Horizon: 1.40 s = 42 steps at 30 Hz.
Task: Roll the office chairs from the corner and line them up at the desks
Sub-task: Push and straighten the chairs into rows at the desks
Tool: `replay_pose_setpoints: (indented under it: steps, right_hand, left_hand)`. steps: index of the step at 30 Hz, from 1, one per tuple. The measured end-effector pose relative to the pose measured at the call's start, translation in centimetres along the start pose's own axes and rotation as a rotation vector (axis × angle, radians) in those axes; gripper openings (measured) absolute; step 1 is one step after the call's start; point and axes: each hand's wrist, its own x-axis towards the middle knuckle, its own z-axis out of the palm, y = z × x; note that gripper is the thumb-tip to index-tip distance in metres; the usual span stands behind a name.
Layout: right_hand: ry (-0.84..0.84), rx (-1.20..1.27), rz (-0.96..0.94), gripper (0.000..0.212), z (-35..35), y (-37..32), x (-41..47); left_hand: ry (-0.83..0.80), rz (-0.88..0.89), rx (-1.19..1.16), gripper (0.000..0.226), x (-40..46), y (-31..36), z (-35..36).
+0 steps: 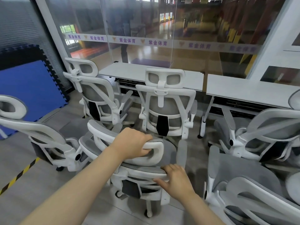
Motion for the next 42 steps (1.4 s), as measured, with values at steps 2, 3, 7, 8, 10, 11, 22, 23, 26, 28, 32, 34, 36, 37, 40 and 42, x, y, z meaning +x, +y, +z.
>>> replay_pose_setpoints:
  steps: [2,3,7,8,10,11,22,23,26,28,32,34,36,37,40,42]
  right_hand:
    - [0.057,-0.005,-0.017,0.084,0.0,0.7,-1.1]
    - [0.089,-0.007,-0.026,0.081,0.1,1.2,-1.6]
    - [0.147,-0.026,-0.038,0.066,0.0,3.1,-2.8]
    - [0.157,-0.024,-0.041,0.064,-0.2,3.5,-2.9]
    - [0.161,-0.025,-0.039,0.062,-0.6,4.2,-2.7]
    - [0.153,-0.022,-0.037,0.064,-0.8,4.5,-2.5]
    - [0.057,0.036,0.007,0.081,-0.8,3.6,-0.2]
    - [0.065,0.039,0.011,0.081,-0.6,3.4,-0.1]
    - [0.070,0.043,0.022,0.081,-0.4,2.9,0.3]
    - [0.064,0.046,0.027,0.078,-0.4,2.8,0.6]
    - [0.078,0.066,0.025,0.074,-0.4,3.3,0.9]
    - [0.069,0.070,0.023,0.078,-0.7,3.8,0.8]
    - [0.050,0.069,0.027,0.081,-1.1,4.2,0.8]
    - [0.037,0.066,0.029,0.081,-1.3,4.4,0.7]
    - [0.006,0.065,0.034,0.082,-1.7,4.9,0.4]
    - [0.003,0.072,0.037,0.083,-1.7,4.9,0.2]
  left_hand:
    - [-0.004,0.014,0.005,0.025,0.0,1.0,-0.4]
    - [0.001,0.017,0.006,0.026,0.2,1.5,-0.7]
    - [0.028,0.022,-0.006,0.026,1.0,3.4,-0.8]
    - [0.033,0.013,-0.016,0.027,1.2,3.7,-0.9]
    - [0.041,0.000,-0.016,0.026,1.9,3.9,-1.1]
    - [0.040,-0.002,-0.018,0.025,2.2,3.9,-1.2]
    - [0.063,-0.006,0.016,0.024,3.2,1.7,0.0]
    - [0.064,-0.001,0.022,0.024,3.2,1.5,0.1]
    - [0.089,0.016,0.034,0.027,3.1,0.9,0.2]
    - [0.107,0.014,0.018,0.031,3.1,0.6,0.4]
    - [0.101,-0.030,0.029,0.031,3.2,1.0,0.4]
    - [0.090,-0.047,0.037,0.029,3.2,1.5,0.4]
    - [0.081,-0.067,0.030,0.028,3.2,2.0,0.2]
    - [0.081,-0.073,0.018,0.027,3.3,2.3,0.0]
    - [0.074,-0.078,0.004,0.026,3.4,3.1,-0.3]
    - [0.064,-0.076,-0.004,0.026,3.4,3.3,-0.4]
